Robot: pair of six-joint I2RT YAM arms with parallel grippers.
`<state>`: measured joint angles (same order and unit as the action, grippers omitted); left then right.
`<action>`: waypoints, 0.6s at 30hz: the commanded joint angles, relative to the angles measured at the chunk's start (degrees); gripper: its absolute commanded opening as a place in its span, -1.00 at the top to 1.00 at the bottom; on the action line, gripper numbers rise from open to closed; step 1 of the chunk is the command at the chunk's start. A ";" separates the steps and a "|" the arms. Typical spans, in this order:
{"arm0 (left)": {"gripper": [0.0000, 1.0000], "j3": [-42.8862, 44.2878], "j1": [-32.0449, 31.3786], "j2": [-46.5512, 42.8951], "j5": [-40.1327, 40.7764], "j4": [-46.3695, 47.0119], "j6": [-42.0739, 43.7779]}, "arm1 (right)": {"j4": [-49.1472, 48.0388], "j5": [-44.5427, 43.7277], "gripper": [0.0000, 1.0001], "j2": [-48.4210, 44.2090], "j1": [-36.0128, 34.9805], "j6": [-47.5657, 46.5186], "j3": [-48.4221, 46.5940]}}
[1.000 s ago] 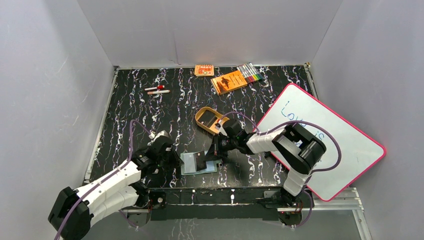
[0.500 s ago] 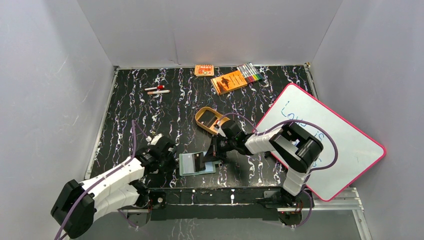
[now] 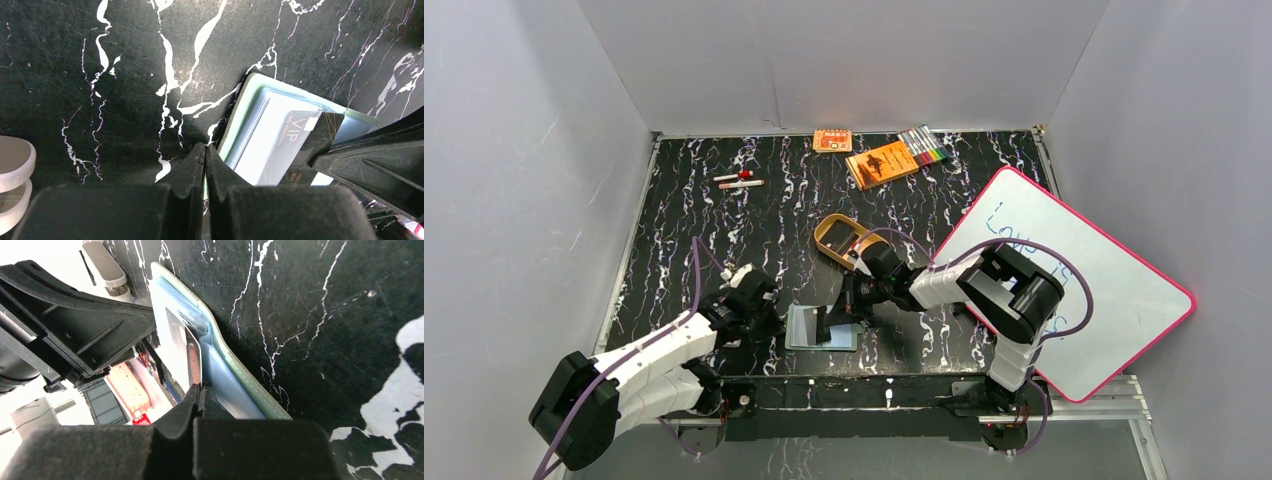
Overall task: Put the credit cards into the card holder
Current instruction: Insert the credit card into the card holder.
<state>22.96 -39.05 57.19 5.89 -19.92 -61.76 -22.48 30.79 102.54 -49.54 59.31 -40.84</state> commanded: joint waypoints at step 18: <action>1.00 -3.10 0.11 -0.24 -2.47 2.17 -0.30 | -8.30 -5.96 1.00 1.02 -3.90 9.10 0.23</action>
<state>21.69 -39.05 56.55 4.84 -17.10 -62.02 -30.55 25.32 102.48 -51.77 68.58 -38.11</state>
